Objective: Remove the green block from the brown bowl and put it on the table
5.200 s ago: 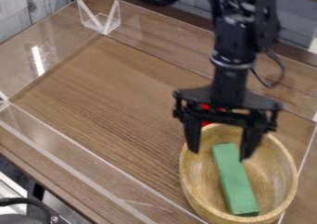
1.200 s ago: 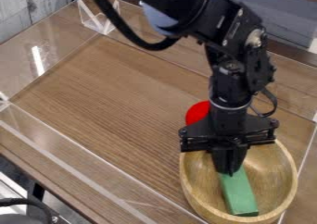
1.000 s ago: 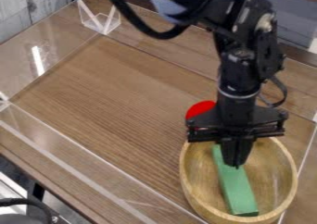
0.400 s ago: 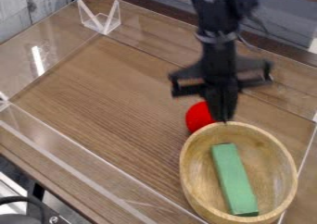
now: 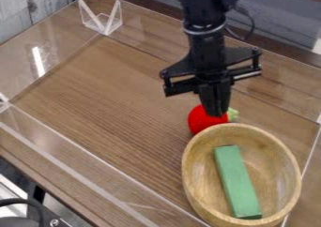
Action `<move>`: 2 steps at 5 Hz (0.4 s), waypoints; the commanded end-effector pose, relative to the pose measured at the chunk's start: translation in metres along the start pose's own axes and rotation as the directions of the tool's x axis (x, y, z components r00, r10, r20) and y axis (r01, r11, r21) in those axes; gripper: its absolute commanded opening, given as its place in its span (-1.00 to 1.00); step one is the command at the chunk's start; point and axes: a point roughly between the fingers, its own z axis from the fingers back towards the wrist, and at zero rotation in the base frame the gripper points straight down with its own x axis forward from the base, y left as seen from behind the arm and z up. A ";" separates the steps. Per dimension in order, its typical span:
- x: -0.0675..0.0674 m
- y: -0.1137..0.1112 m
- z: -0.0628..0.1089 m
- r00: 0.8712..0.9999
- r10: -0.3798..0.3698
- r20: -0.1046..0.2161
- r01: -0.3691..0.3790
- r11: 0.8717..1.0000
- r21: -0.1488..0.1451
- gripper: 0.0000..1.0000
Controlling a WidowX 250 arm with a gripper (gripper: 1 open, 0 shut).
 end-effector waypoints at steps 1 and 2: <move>-0.011 -0.006 0.013 1.000 -0.009 0.029 0.010 0.999 -0.049 -1.00; -0.015 -0.007 0.016 0.999 -0.041 0.015 0.042 0.998 -0.055 -1.00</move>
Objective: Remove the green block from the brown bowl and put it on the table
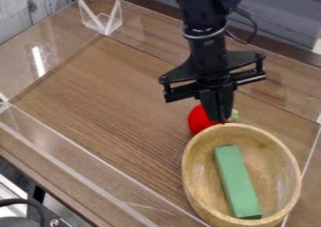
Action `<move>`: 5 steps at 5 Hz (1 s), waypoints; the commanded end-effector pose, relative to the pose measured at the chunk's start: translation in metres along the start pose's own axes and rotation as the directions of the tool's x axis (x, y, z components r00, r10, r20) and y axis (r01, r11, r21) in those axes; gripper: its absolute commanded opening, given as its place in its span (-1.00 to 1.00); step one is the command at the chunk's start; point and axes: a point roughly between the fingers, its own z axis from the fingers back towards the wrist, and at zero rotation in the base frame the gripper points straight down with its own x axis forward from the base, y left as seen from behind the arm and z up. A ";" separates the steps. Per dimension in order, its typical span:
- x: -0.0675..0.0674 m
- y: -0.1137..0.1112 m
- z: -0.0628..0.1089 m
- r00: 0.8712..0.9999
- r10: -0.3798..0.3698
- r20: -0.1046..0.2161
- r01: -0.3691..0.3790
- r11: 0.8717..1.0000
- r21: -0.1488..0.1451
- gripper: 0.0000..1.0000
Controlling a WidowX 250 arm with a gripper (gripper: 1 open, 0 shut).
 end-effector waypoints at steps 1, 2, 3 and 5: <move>0.000 -0.004 0.016 0.999 -0.045 0.019 0.046 0.998 -0.046 -1.00; -0.001 -0.001 0.018 0.997 -0.079 0.008 0.079 0.995 -0.053 -1.00; -0.008 0.004 0.015 0.998 -0.061 0.012 0.062 0.996 -0.061 -1.00; -0.008 0.005 0.014 0.998 -0.067 0.010 0.068 0.994 -0.086 -1.00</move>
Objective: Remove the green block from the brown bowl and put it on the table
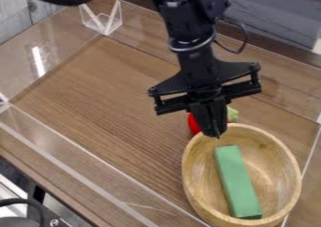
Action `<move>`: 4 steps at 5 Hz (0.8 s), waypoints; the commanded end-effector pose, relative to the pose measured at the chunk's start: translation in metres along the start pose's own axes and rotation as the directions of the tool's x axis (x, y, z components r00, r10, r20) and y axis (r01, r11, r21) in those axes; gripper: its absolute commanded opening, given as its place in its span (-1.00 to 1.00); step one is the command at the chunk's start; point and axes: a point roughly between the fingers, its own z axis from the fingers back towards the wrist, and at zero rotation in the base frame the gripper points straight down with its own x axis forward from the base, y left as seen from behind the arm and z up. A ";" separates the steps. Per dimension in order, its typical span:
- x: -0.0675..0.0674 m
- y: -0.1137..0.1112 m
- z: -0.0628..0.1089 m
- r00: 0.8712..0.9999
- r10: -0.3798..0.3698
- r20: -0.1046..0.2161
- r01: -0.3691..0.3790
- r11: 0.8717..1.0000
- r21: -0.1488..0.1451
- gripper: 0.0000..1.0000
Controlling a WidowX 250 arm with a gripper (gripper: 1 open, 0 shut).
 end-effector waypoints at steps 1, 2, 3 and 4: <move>0.012 -0.009 0.008 0.999 -0.027 0.026 0.028 0.999 -0.039 -1.00; 0.016 -0.006 0.021 0.999 -0.040 0.025 0.042 0.998 -0.048 -1.00; 0.017 -0.003 0.031 0.998 -0.047 0.028 0.049 0.997 -0.053 -1.00; -0.001 -0.007 0.007 0.999 0.008 0.035 -0.007 0.999 -0.045 1.00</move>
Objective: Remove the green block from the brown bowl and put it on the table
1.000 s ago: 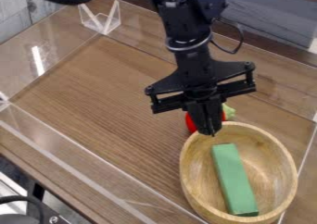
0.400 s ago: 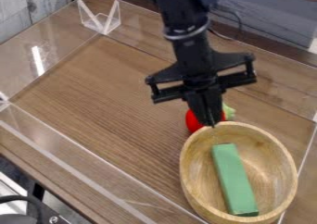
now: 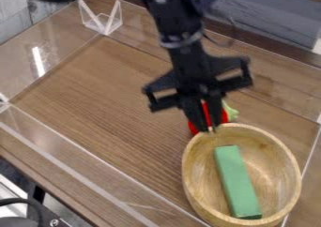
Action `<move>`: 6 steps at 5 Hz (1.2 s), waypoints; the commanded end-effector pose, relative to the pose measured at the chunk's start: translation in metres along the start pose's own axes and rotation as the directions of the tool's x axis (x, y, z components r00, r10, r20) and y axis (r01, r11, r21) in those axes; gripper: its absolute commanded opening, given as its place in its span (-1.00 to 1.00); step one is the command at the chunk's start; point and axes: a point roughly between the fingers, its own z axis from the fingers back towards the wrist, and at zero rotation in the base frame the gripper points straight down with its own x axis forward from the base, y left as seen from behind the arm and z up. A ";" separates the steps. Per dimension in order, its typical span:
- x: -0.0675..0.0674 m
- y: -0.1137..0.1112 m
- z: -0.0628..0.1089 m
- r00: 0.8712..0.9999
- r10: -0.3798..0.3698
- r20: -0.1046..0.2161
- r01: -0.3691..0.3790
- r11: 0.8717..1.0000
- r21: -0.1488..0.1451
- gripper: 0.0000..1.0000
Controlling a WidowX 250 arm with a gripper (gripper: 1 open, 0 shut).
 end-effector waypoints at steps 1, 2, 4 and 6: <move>-0.020 -0.019 -0.009 0.998 0.033 0.045 -0.032 0.999 -0.015 1.00; -0.038 -0.030 -0.028 0.995 0.083 0.063 -0.083 0.997 -0.003 1.00; -0.041 -0.042 -0.058 0.983 0.147 0.113 -0.153 0.987 0.041 1.00; -0.051 -0.040 -0.064 0.975 0.173 0.142 -0.186 0.979 0.086 1.00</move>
